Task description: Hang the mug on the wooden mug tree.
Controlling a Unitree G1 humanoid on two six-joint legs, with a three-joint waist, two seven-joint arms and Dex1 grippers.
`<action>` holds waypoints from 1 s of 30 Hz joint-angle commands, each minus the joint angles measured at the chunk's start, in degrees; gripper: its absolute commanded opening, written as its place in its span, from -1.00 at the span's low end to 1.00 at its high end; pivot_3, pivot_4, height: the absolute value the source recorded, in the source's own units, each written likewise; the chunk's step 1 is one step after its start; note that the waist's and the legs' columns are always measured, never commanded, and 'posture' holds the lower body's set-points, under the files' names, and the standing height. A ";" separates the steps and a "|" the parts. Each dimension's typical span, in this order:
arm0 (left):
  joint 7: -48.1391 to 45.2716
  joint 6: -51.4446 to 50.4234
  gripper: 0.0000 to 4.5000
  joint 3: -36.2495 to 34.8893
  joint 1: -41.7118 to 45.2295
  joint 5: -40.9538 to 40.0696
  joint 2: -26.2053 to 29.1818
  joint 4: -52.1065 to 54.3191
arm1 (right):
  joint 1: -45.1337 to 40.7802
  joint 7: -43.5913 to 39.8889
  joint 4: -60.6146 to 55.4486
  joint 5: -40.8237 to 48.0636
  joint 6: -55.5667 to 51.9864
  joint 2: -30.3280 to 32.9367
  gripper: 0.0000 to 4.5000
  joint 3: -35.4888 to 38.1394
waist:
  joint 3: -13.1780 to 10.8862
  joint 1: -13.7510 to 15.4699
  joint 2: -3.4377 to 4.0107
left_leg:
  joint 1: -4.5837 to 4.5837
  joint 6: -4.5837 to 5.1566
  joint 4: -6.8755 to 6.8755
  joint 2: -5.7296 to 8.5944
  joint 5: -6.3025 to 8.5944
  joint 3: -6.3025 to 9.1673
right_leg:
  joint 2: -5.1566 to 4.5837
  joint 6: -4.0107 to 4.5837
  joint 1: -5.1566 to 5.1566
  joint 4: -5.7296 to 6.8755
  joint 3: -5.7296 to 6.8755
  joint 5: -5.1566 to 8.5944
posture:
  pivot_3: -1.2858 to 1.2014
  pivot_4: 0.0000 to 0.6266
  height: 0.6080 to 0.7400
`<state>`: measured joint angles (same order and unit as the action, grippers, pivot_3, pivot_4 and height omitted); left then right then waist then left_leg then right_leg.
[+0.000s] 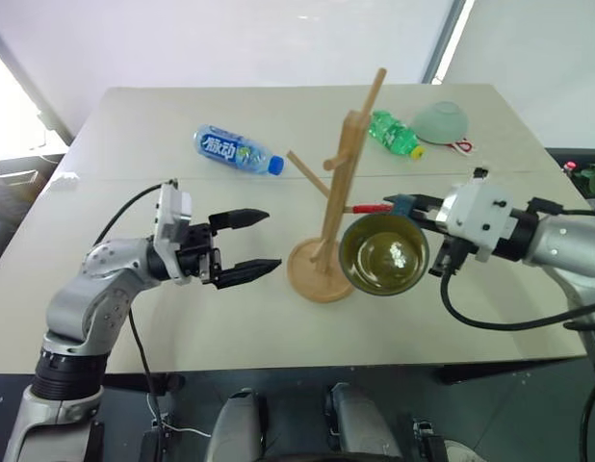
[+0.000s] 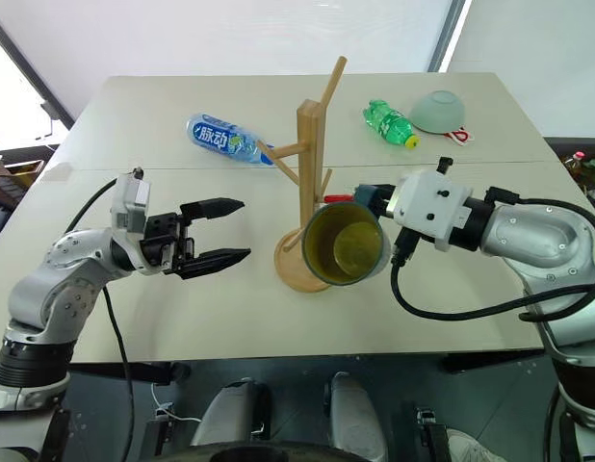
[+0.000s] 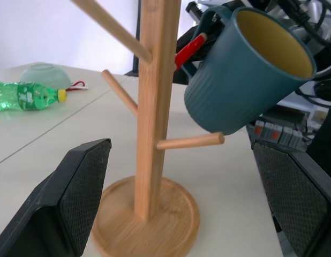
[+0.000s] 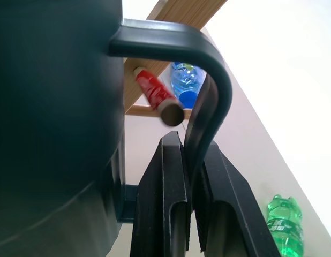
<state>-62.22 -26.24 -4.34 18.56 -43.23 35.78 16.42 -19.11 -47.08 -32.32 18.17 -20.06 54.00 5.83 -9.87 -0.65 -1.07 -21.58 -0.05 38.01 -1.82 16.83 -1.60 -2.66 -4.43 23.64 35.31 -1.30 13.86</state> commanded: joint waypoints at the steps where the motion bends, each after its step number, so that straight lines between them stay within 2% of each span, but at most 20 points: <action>1: 0.73 -1.93 1.00 -2.56 1.74 -3.46 0.72 3.23 | -1.98 -0.19 -0.21 -0.57 -0.61 0.22 -0.97 -0.16 | 0.00 0.00 0.00 | 0.00 0.00 0.00 0.00 0.00 0.00 | 0.00 0.00 0.00 0.01 0.00 0.00 | 0.03 -0.52 1.00; 16: 2.23 -3.30 1.00 -2.28 3.85 -4.62 -0.23 4.06 | -6.29 -0.08 4.29 -5.67 -1.45 -2.04 -0.97 -6.25 | 0.00 -0.01 0.00 | 0.01 0.00 0.00 0.01 0.00 -0.01 | 0.02 0.00 0.00 0.02 -0.01 0.00 | 0.03 -0.52 1.00; 19: 2.20 -3.07 1.00 -2.21 3.65 -4.41 -0.35 4.02 | -6.83 -0.02 4.15 -5.54 -1.91 -2.56 -0.52 -6.31 | 0.00 -0.01 0.00 | 0.02 0.00 0.00 0.01 0.00 -0.01 | 0.02 0.00 0.00 0.02 -0.01 0.00 | 0.03 -0.52 1.00; 24: 2.13 -2.56 1.00 -2.04 3.23 -3.95 -0.70 3.76 | -7.14 -0.22 3.23 -5.67 -2.23 -2.04 0.61 -5.07 | 0.00 -0.01 0.00 | 0.02 0.00 0.00 0.01 0.00 -0.01 | 0.02 0.00 -0.01 0.03 -0.01 0.00 | 0.03 -0.52 1.00; 28: 2.61 -2.11 1.00 -2.27 2.99 -3.35 -1.10 2.98 | -6.50 -0.63 1.35 -3.43 -4.31 -0.92 0.61 -1.13 | 0.00 0.05 0.00 | 0.01 0.00 0.01 0.01 0.00 -0.01 | 0.01 0.00 0.00 0.02 -0.01 0.00 | 0.03 -0.52 1.00; 30: 4.52 -1.87 1.00 -2.77 2.36 -2.25 -1.69 1.38 | -4.36 -1.43 0.20 0.96 -7.02 -0.32 0.61 5.94 | 0.00 0.26 0.00 | 0.01 0.00 0.01 0.01 0.00 0.00 | 0.01 0.00 -0.01 0.02 -0.01 0.00 | 0.03 -0.52 1.00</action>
<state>-58.79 -29.17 -5.86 20.99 -46.29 34.29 18.13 -23.64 -48.16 -30.06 16.35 -25.77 52.58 6.03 -9.87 -0.40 -1.07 -21.58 -0.06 38.01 -1.80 16.82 -1.59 -2.67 -4.43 23.61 35.33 -1.31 13.85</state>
